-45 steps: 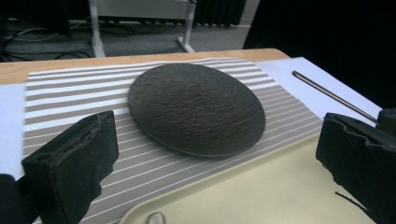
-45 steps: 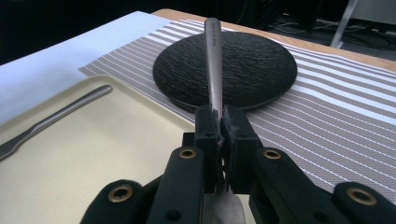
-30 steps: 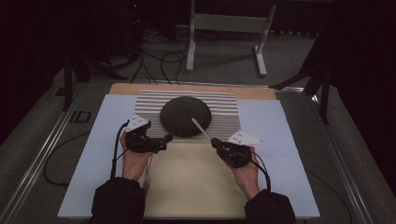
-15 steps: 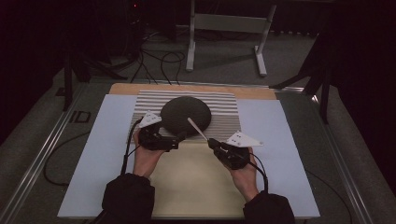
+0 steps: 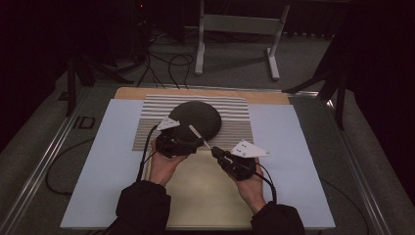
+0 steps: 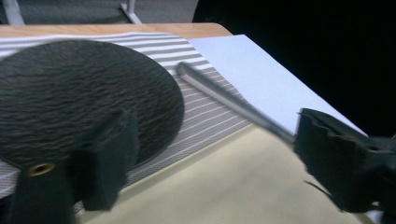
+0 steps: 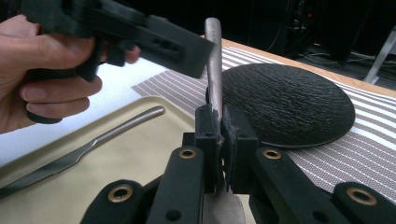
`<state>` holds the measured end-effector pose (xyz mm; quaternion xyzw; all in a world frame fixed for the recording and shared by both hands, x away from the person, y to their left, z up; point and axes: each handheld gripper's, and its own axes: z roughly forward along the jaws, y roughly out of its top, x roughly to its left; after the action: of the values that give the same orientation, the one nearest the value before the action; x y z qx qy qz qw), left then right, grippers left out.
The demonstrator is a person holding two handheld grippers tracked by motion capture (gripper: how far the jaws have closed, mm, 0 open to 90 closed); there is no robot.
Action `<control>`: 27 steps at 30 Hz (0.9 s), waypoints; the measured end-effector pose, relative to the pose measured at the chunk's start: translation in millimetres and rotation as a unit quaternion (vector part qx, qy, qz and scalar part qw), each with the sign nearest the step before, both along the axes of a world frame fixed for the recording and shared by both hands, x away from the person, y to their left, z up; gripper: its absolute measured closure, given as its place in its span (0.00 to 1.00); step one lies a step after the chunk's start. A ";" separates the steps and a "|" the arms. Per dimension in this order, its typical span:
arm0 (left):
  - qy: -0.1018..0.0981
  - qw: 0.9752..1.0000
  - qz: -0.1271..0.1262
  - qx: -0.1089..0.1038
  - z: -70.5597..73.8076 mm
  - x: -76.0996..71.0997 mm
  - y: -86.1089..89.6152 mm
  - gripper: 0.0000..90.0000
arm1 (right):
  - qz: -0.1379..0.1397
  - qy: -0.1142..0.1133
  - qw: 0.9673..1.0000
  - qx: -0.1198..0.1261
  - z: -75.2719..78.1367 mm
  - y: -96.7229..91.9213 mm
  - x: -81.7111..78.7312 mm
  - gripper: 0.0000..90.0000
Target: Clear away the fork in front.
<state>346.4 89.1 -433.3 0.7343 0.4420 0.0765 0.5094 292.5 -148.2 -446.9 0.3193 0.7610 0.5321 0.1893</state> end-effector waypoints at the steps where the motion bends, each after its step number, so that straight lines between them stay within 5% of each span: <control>1: 0.005 1.000 -0.004 -0.004 -0.7 0.2 -2.0 0.20 | 0.000 0.000 1.000 -0.001 -0.5 1.1 -0.4 0.96; 2: 0.008 1.000 -0.013 -0.013 -1.3 0.2 -3.7 0.32 | 0.003 -0.002 1.000 -0.001 -1.7 2.6 -1.3 0.96; 8: 0.019 0.997 -0.046 -0.053 -4.0 -0.5 -9.2 0.54 | 0.005 -0.007 1.000 -0.002 -2.4 3.6 -2.6 0.96; 17: 0.035 0.995 -0.063 -0.071 -6.1 -0.4 -10.4 0.73 | 0.009 -0.010 1.000 -0.005 -2.7 4.8 -3.1 0.96; 22: 0.043 0.992 -0.074 -0.096 -6.4 -0.6 -10.4 0.83 | 0.013 -0.018 1.000 -0.011 -3.8 7.2 -4.3 0.96; 25: 0.056 0.987 -0.094 -0.119 -5.4 -0.4 -11.1 0.91 | 0.014 -0.017 1.000 -0.016 -4.7 7.7 -4.1 0.96; 26: 0.057 0.987 -0.097 -0.116 -4.1 -1.6 -12.6 0.96 | 0.014 -0.017 1.000 -0.020 -7.5 9.6 -3.7 0.96; 27: 0.052 0.991 -0.087 -0.092 -1.5 -3.5 -15.0 0.97 | 0.014 -0.013 1.000 -0.017 -8.6 9.9 -3.3 1.00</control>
<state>342.9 74.1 -434.8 0.7229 0.4075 -0.0472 0.5560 289.2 -138.3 -455.5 0.2987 0.7716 0.5259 0.1972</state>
